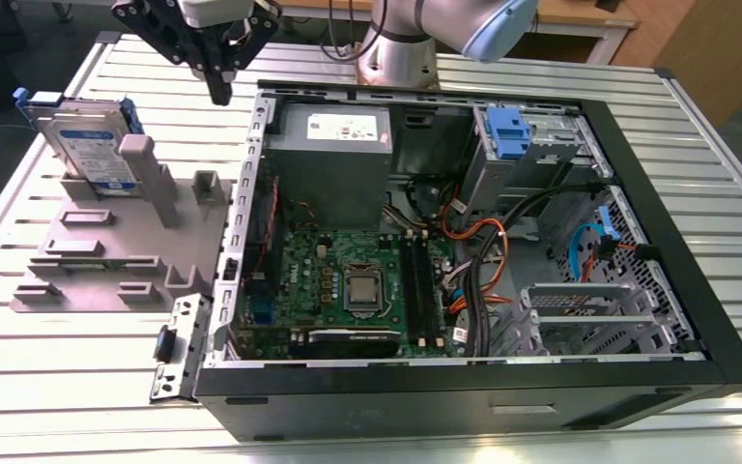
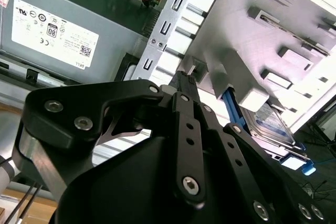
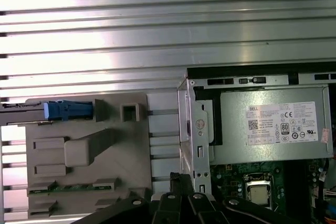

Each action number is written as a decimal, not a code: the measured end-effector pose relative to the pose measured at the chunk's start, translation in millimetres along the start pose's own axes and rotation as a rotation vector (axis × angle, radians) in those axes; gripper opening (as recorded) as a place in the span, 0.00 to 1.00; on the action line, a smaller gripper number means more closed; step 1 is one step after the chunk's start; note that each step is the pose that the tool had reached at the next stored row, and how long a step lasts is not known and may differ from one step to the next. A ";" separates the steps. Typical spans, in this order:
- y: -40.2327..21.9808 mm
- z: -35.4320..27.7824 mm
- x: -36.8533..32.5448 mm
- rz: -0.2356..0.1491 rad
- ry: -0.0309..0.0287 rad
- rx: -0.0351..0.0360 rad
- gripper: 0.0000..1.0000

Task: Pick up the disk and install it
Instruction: 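Reach for the disk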

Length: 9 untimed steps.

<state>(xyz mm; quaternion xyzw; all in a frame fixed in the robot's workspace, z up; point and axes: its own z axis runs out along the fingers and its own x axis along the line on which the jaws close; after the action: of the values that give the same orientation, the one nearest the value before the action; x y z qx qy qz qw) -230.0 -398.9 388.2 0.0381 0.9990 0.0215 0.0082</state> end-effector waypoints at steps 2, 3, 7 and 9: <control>-0.1 -0.1 1.4 0.000 0.0001 0.0000 0.11; -0.1 -0.1 2.2 0.000 0.0000 0.0001 0.11; -0.3 -0.1 4.6 0.000 0.0000 0.0001 0.11; -0.4 -0.1 5.7 0.000 0.0000 0.0000 0.11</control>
<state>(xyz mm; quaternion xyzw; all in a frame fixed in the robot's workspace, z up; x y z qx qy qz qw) -235.7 -398.8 388.2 0.0380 0.9990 0.0215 0.0082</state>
